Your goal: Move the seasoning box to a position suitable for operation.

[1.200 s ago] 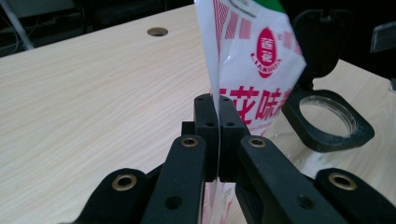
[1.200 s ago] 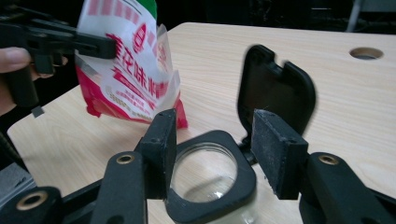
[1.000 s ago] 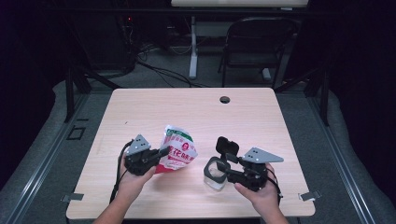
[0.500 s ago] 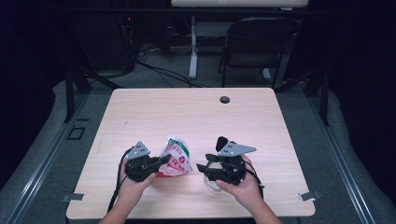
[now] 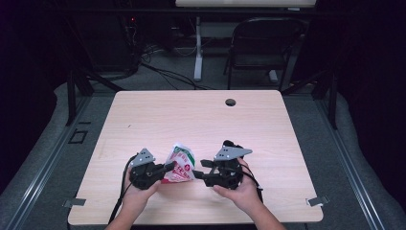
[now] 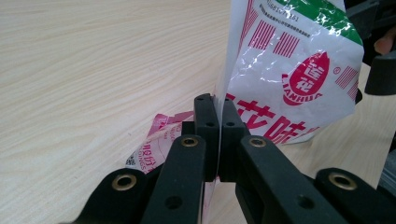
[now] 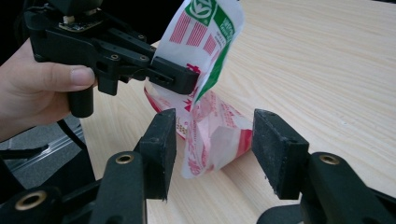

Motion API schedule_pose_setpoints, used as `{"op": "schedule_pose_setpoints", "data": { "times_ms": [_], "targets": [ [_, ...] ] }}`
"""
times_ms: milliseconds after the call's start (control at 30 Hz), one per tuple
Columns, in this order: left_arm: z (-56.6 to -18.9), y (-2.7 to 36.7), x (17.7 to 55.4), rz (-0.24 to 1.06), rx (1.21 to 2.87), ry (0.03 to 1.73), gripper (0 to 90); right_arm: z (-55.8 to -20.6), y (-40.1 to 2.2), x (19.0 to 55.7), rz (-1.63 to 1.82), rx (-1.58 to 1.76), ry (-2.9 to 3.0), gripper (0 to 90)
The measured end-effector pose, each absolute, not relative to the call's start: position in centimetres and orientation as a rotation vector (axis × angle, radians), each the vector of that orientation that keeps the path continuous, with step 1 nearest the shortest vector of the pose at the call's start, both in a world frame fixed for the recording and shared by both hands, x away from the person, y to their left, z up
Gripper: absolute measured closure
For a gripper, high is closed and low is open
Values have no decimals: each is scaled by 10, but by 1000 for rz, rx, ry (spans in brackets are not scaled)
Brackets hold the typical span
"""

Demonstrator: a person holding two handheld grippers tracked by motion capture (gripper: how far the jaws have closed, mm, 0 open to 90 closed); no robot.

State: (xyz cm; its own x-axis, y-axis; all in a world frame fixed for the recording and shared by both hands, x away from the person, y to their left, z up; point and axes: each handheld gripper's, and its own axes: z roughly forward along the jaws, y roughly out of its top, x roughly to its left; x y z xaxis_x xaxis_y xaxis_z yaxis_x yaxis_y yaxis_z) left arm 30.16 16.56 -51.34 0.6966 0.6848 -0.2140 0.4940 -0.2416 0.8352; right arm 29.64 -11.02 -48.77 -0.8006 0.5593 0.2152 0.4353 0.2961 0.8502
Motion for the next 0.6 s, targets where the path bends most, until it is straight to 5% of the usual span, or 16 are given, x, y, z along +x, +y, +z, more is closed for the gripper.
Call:
{"op": "schedule_pose_setpoints", "data": {
  "times_ms": [600],
  "targets": [
    [-514,165,300,204,1870,925,900,-498,-87,311,1439,981,2536,665]
  ]
}}
